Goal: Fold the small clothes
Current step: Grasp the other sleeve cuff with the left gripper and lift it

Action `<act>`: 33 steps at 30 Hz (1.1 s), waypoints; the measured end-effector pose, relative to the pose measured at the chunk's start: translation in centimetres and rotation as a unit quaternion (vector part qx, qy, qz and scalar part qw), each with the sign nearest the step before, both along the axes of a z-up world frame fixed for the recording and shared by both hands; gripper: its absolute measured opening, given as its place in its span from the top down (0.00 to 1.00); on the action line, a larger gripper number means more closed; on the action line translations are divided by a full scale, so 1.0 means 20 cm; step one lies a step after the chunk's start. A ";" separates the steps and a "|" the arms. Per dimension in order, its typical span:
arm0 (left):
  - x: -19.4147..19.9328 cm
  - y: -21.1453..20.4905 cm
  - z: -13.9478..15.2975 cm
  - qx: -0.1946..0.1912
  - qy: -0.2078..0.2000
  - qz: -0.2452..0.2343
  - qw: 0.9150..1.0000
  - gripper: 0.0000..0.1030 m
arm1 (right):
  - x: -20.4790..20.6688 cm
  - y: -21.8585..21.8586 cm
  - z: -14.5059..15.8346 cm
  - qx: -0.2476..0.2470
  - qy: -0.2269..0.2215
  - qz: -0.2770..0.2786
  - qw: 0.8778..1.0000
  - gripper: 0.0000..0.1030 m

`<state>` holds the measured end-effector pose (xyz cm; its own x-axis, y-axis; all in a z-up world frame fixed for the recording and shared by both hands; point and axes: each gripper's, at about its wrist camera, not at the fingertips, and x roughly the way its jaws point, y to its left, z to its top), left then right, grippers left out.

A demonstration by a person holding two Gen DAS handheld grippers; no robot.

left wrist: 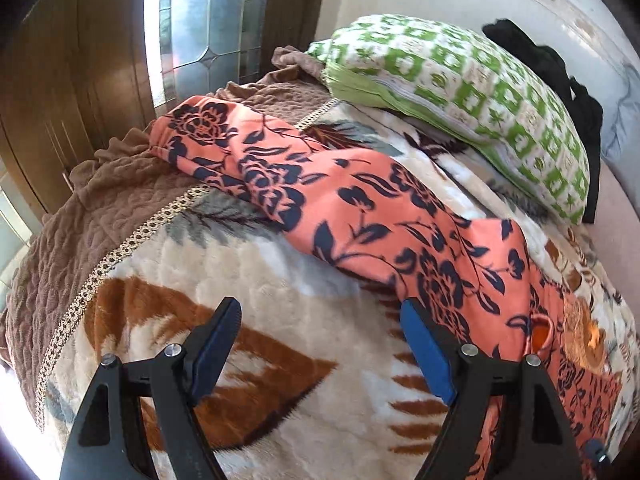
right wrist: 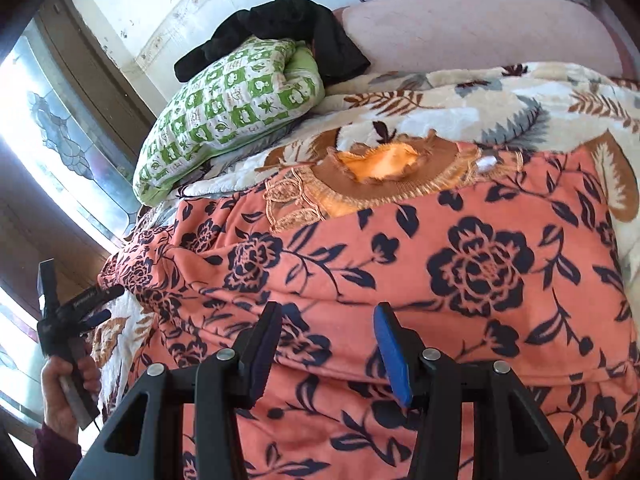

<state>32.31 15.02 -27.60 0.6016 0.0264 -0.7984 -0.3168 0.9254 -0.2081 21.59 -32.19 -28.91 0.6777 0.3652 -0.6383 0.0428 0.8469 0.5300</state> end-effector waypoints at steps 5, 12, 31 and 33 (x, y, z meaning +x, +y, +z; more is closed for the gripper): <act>0.02 0.21 -0.03 -0.081 -0.001 0.030 0.996 0.20 | -0.08 -0.07 -0.16 0.054 -0.019 0.005 0.998 0.53; 0.16 0.40 -0.12 -0.212 -0.007 0.074 0.974 0.10 | -0.09 -0.15 -0.22 0.127 -0.032 0.011 0.991 0.53; 0.22 0.75 -0.02 -0.298 -0.026 0.140 0.944 0.10 | -0.07 -0.14 -0.23 0.125 -0.034 0.010 0.991 0.53; 0.21 0.82 -0.01 -0.288 -0.049 0.141 0.946 0.10 | -0.08 -0.14 -0.23 0.125 -0.034 0.010 0.991 0.53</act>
<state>36.45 31.36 -27.80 0.7069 -0.2250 -0.6705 -0.4879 0.5312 -0.6927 20.08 -34.91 -33.54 0.7074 0.5198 -0.4789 -0.0154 0.6888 0.7248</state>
